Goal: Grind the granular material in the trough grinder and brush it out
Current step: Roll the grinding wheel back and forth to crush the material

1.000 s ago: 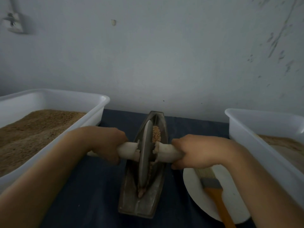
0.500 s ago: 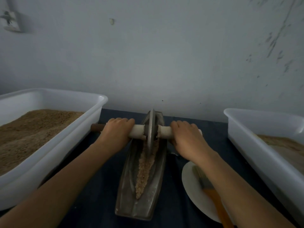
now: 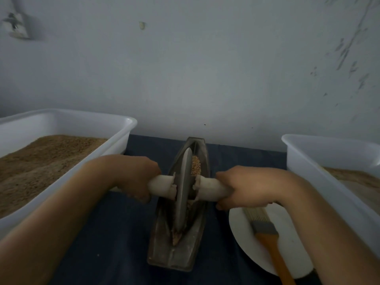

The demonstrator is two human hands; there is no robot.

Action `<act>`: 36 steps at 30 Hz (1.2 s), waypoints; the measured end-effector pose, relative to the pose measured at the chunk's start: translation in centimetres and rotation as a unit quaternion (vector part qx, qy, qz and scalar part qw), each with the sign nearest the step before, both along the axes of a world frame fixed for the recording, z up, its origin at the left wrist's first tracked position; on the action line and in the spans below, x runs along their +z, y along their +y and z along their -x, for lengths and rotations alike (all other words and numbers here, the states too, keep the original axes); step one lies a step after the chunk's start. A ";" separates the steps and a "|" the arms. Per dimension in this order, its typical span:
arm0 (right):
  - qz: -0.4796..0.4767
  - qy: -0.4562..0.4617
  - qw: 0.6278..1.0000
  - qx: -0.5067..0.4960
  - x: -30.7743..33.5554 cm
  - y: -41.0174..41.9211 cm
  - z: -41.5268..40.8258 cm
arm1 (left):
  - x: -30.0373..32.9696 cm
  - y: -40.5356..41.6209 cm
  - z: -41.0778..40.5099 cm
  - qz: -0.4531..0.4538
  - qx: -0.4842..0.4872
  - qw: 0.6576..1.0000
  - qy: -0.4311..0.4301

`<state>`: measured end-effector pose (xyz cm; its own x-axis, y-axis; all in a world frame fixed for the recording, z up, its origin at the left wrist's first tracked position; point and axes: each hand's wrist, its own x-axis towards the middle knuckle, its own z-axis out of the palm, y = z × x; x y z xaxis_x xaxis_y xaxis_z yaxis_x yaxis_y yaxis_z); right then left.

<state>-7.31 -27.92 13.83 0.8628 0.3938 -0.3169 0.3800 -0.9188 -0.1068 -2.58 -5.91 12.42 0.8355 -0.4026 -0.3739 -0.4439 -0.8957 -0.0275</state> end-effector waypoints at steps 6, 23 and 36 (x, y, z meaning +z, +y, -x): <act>0.000 -0.117 0.992 -0.040 -2.4 -0.1 -2.7 | -1.6 -1.1 -2.2 0.023 0.026 0.992 -0.118; 0.026 -0.112 0.993 -0.037 -1.9 0.1 -2.1 | -1.7 -1.1 -1.6 0.029 0.023 0.989 -0.144; 0.021 -0.098 0.994 -0.036 -1.8 0.3 -2.3 | -1.3 -0.4 -1.8 0.028 0.019 0.997 -0.063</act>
